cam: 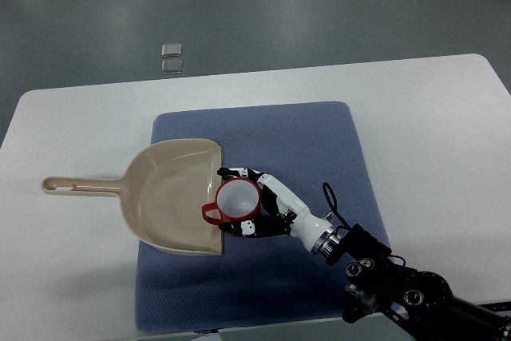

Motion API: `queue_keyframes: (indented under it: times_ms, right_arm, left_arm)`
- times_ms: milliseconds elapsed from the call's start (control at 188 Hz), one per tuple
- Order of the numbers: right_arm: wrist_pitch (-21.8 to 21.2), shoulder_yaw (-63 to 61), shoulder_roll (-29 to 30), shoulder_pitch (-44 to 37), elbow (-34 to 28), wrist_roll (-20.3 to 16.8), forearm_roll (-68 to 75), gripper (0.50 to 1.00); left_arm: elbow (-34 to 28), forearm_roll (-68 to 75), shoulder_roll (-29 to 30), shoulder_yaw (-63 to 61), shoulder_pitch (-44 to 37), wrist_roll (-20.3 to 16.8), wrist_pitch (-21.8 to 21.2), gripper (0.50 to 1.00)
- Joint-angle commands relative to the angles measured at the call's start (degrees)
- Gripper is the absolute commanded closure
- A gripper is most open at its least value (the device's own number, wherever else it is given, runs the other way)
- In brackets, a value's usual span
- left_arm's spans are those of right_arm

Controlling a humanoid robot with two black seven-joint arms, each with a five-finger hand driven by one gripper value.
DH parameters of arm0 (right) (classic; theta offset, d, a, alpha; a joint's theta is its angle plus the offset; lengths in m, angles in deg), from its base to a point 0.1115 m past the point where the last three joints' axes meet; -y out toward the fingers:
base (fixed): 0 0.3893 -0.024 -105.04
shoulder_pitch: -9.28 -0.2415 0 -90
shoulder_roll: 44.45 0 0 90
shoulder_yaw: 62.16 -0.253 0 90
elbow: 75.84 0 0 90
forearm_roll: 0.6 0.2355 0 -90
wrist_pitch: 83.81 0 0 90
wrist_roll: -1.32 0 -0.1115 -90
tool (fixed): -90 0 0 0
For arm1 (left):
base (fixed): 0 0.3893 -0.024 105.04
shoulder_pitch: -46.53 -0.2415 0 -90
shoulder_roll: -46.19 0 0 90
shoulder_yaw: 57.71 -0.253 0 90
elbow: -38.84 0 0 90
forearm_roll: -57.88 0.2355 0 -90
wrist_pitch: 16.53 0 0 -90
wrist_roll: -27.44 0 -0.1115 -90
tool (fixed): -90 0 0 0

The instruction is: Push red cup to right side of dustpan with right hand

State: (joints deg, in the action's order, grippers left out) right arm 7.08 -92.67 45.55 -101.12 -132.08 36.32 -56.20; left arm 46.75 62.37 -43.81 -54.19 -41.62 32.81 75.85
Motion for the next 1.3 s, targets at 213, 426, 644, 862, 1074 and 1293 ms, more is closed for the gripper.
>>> queue_keyframes:
  times_ms: [213,426,644,862,1074,1293]
  right_arm:
    - [0.3,0.0,0.0,-0.2,0.1,0.0,0.1,0.572]
    - [0.2,-0.5,0.0,-0.7,0.1,0.0,0.7,0.572]
    - [0.0,-0.9,0.0,-0.8,0.1,0.0,0.7,0.572]
    - [-0.7,-1.0,0.0,-0.8,-0.1,0.0,0.7,0.572]
    - [-0.8,-1.0,0.0,-0.8,-1.1,0.0,0.7,0.572]
    - [-0.8,-1.9,0.0,-0.9,-1.3,0.0,0.8,0.572]
  left_arm:
    - [0.0,0.0,0.0,0.0,0.0,0.0,0.0,0.500]
    - [0.0,0.0,0.0,0.0,0.0,0.0,0.0,0.500]
    - [0.0,0.0,0.0,0.0,0.0,0.0,0.0,0.500]
    - [0.0,0.0,0.0,0.0,0.0,0.0,0.0,0.500]
    - [0.0,0.0,0.0,0.0,0.0,0.0,0.0,0.500]
    - [0.0,0.0,0.0,0.0,0.0,0.0,0.0,0.500]
